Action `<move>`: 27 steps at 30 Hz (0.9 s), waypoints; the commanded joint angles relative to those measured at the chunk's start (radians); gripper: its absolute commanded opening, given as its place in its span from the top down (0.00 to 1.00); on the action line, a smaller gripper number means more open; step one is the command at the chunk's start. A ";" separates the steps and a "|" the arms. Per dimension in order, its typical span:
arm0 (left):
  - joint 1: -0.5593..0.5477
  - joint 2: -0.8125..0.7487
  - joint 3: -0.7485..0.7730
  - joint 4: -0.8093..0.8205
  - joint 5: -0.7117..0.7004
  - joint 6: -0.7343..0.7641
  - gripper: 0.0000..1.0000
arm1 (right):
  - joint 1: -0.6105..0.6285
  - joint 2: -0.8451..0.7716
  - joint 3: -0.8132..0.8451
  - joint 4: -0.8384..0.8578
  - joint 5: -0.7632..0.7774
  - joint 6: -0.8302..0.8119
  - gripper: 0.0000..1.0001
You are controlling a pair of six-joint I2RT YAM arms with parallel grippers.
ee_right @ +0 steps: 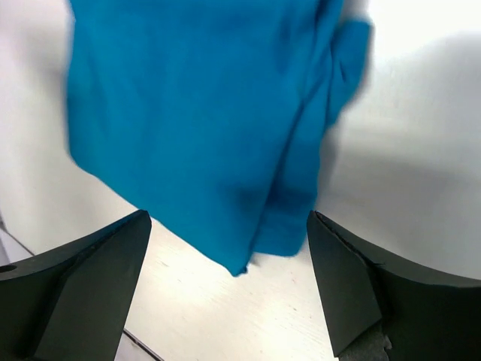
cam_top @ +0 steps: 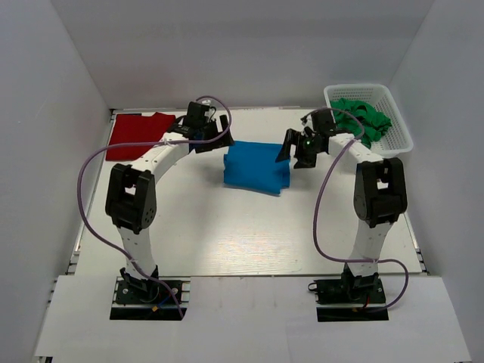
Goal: Fold and stack the t-shirts
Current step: Smooth out wrinkles on the folded tshirt
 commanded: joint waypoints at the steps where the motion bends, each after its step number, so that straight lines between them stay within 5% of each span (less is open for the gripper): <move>1: -0.002 -0.002 -0.034 -0.033 -0.045 -0.008 0.01 | 0.027 0.008 -0.046 -0.053 0.046 -0.007 0.10; 14: -0.002 0.026 -0.085 -0.022 -0.002 -0.008 0.01 | 0.084 0.068 -0.083 -0.004 0.028 0.064 0.13; 27: 0.007 0.027 -0.119 -0.010 0.007 -0.017 0.01 | 0.106 -0.001 -0.069 -0.032 0.118 0.098 0.69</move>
